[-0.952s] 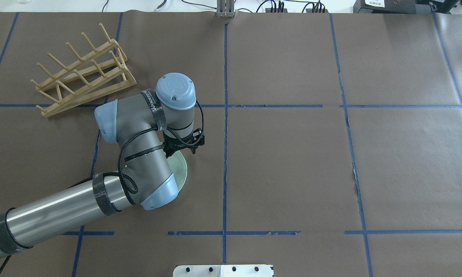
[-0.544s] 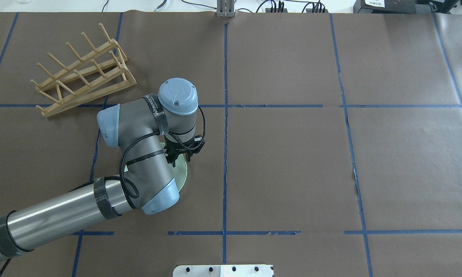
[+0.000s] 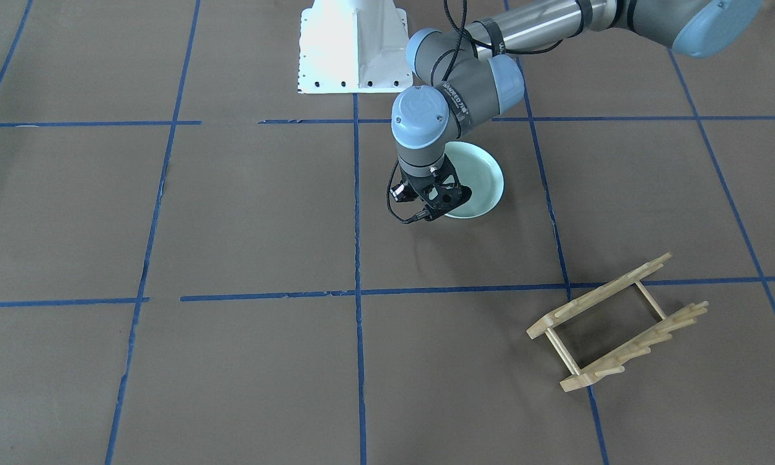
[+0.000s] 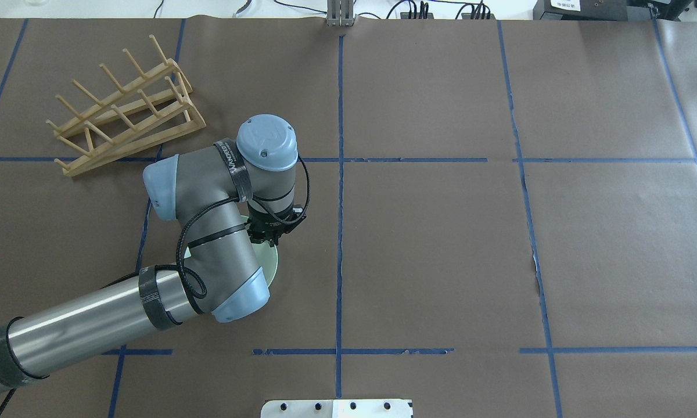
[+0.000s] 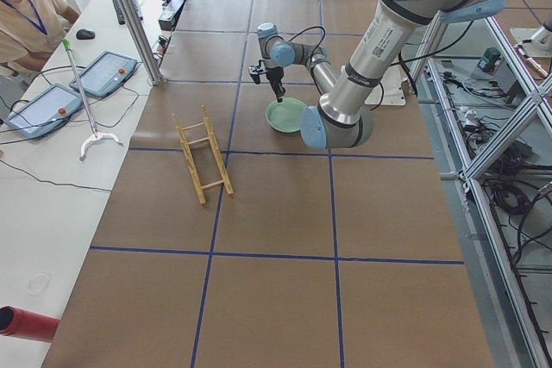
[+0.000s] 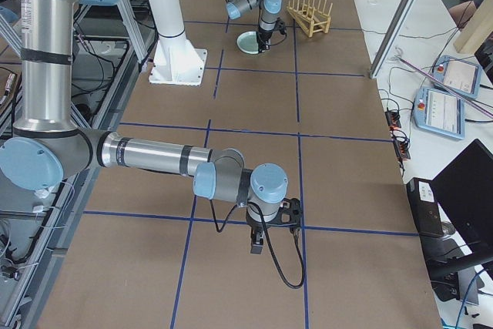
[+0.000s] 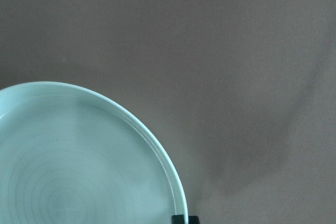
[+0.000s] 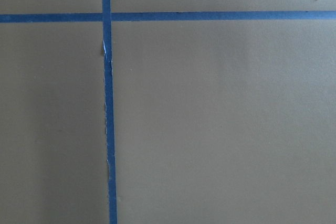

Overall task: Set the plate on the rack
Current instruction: 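Lift the plate upright with the left gripper and carry it above the wooden rack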

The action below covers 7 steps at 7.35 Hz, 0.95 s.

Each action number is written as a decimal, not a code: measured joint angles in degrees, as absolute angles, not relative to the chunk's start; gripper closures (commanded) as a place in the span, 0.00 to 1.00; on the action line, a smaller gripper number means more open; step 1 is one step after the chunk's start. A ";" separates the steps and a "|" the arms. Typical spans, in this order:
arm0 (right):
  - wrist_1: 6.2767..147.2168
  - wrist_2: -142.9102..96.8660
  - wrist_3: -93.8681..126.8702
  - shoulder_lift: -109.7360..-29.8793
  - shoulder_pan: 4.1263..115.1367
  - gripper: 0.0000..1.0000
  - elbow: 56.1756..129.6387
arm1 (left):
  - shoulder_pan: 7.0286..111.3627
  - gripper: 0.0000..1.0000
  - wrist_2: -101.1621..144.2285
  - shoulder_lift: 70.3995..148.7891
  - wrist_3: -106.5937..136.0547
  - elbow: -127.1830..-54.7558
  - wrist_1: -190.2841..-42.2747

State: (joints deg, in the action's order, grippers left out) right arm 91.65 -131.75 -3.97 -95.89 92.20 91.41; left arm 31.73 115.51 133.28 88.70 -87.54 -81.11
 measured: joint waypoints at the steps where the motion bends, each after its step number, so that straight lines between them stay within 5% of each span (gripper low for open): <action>1: 91.64 -131.75 -3.96 -95.89 92.20 0.00 91.41 | 34.59 1.00 115.55 133.24 88.89 -91.00 -81.09; 4: 91.59 -131.75 -3.97 -95.89 92.20 0.00 91.40 | 47.80 1.00 116.66 131.78 82.49 -100.69 -84.69; 7: 91.66 -131.75 -4.04 -95.89 92.20 0.00 91.41 | 62.75 1.00 128.55 127.25 73.95 -100.63 -101.84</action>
State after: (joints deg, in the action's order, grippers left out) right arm 91.66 -131.75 -4.04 -95.89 92.20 91.41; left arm 62.75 128.55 127.25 73.95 -100.63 -101.84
